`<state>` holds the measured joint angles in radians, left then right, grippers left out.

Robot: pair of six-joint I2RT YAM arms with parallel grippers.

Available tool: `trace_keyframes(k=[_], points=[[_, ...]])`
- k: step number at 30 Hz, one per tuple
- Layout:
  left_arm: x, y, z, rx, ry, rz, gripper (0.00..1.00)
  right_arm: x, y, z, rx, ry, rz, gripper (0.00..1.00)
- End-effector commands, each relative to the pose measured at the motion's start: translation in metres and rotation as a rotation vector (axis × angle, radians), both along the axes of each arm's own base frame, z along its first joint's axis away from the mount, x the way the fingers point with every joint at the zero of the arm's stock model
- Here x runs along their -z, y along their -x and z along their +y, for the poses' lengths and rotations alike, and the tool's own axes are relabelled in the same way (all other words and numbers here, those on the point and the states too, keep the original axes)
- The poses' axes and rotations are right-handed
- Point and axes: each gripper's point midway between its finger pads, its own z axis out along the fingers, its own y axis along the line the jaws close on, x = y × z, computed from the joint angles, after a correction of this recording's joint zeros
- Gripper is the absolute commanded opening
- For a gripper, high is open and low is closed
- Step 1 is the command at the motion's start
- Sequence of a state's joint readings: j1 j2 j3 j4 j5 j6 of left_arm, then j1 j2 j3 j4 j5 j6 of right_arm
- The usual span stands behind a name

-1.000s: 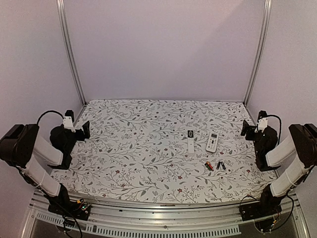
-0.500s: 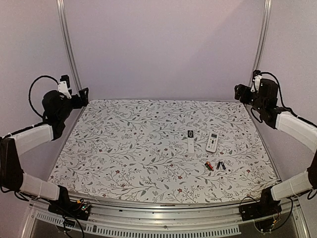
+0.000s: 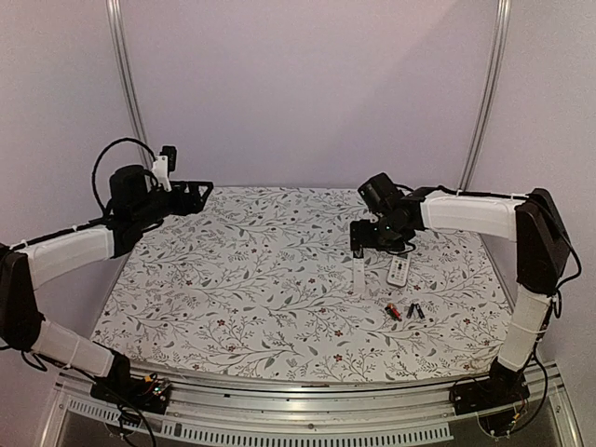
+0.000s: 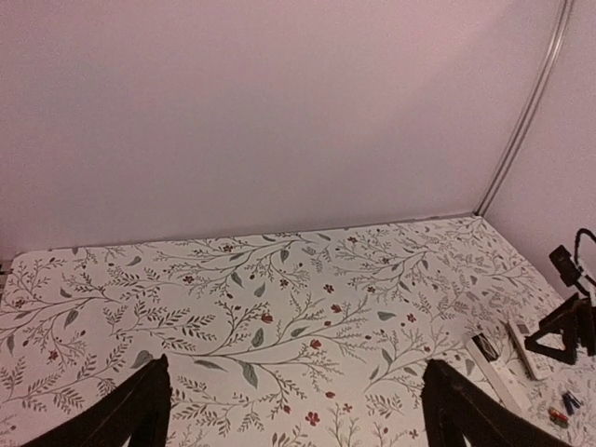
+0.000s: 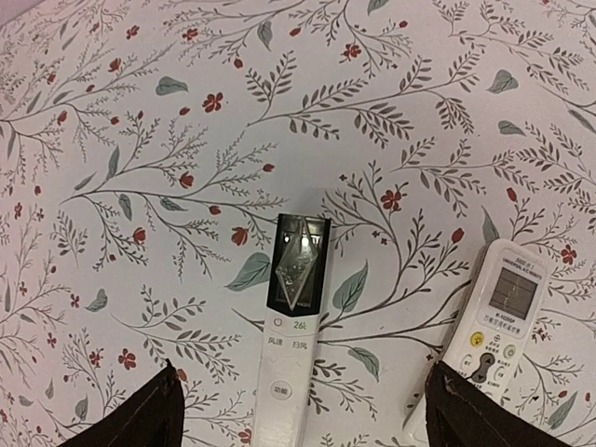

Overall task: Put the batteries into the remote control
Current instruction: Pick up the remote control from the center of the board.

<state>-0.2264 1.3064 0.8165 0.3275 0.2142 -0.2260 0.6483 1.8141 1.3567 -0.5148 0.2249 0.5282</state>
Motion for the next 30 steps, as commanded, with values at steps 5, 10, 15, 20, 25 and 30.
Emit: trace_keyframes(k=[5,10,15,20,25,30], points=[[0.027,0.006,-0.029,0.114,-0.045,0.053,0.93,0.072,0.024,0.012,-0.005,0.131,0.228,0.85],[0.027,0.009,-0.03,0.118,-0.037,0.046,0.93,0.092,0.028,0.026,-0.043,0.102,0.268,0.73],[0.029,0.013,-0.031,0.126,-0.024,0.062,0.93,0.105,0.03,0.034,-0.056,0.078,0.299,0.45],[0.014,0.022,-0.035,0.153,-0.018,0.034,0.9,0.094,0.026,0.039,-0.086,0.062,0.277,0.22],[-0.014,0.054,-0.065,0.323,-0.044,-0.047,0.83,0.029,0.019,0.074,-0.309,-0.063,0.143,0.03],[-0.048,0.112,-0.116,0.617,-0.036,-0.143,0.83,-0.116,0.056,0.122,-0.748,-0.364,-0.178,0.03]])
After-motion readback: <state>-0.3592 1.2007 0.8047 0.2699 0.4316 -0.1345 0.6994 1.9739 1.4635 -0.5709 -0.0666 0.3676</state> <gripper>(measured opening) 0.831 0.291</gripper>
